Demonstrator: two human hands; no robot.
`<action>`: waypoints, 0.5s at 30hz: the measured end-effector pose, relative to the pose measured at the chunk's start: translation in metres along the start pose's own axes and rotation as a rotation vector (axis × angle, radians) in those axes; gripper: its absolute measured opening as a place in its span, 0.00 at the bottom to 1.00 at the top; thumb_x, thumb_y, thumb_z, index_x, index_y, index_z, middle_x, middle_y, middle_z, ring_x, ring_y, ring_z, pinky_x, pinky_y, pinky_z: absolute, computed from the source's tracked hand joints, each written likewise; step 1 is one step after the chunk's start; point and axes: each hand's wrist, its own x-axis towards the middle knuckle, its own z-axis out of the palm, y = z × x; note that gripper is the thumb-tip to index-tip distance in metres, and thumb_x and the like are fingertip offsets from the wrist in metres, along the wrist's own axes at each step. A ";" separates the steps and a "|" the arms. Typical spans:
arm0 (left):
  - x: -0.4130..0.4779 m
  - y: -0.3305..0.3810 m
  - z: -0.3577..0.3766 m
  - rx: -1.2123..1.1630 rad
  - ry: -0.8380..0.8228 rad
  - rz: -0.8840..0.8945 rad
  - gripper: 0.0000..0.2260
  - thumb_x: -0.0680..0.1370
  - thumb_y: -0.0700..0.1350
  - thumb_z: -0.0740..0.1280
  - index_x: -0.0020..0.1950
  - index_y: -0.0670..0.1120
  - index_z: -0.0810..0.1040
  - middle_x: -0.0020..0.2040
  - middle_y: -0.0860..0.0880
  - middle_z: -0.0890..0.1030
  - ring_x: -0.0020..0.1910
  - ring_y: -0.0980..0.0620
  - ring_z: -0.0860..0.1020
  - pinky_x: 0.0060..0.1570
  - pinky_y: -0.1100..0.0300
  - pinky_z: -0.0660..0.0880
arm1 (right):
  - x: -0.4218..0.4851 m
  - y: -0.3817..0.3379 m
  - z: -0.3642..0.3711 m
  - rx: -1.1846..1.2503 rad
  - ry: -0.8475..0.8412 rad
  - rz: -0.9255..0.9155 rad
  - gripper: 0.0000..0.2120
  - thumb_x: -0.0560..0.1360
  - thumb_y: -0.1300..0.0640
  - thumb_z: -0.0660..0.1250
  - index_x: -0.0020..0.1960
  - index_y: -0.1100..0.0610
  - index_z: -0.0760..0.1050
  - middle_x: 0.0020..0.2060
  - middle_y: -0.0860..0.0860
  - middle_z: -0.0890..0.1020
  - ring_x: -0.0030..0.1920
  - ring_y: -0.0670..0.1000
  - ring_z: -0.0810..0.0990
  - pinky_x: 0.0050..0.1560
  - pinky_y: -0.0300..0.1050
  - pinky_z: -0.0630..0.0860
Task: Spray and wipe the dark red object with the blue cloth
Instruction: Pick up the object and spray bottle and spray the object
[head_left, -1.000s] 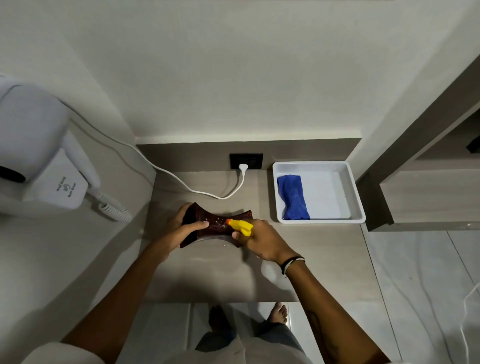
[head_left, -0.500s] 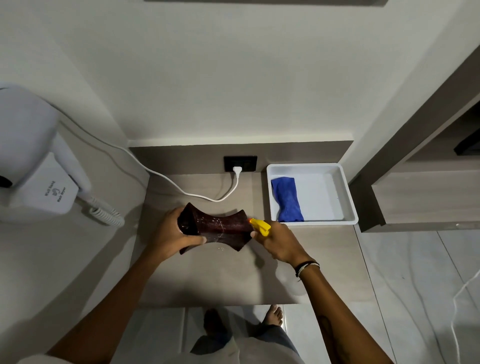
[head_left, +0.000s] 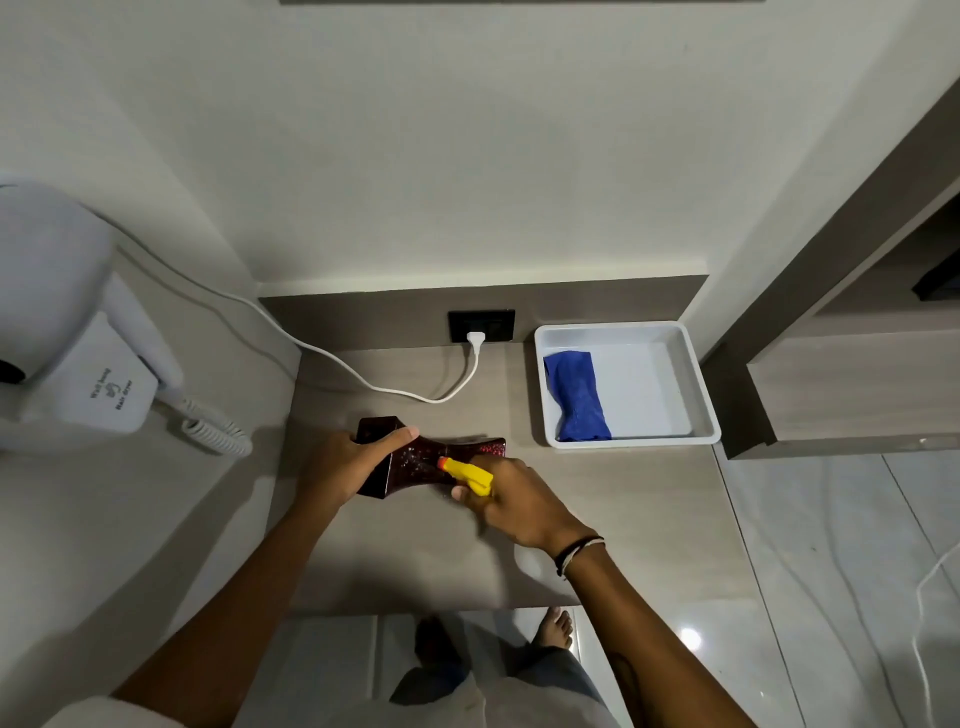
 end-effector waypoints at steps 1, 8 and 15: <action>-0.001 0.002 0.000 0.004 0.001 -0.007 0.45 0.50 0.83 0.75 0.50 0.48 0.87 0.44 0.48 0.89 0.43 0.48 0.88 0.53 0.46 0.86 | 0.001 0.005 -0.001 -0.044 0.006 0.040 0.19 0.85 0.44 0.67 0.70 0.54 0.79 0.62 0.58 0.87 0.60 0.62 0.85 0.61 0.58 0.82; -0.013 0.012 -0.001 -0.029 0.012 0.004 0.40 0.56 0.77 0.78 0.53 0.46 0.87 0.47 0.46 0.89 0.47 0.44 0.88 0.58 0.42 0.84 | -0.003 0.055 -0.008 -0.214 0.045 0.231 0.18 0.84 0.43 0.68 0.62 0.57 0.80 0.58 0.60 0.87 0.56 0.65 0.85 0.53 0.54 0.79; -0.018 0.021 0.004 0.055 0.063 0.098 0.33 0.56 0.76 0.79 0.45 0.50 0.87 0.39 0.49 0.89 0.40 0.48 0.88 0.51 0.43 0.86 | -0.007 0.082 -0.045 0.087 0.228 0.213 0.06 0.82 0.55 0.69 0.56 0.56 0.77 0.53 0.57 0.82 0.50 0.58 0.82 0.51 0.50 0.76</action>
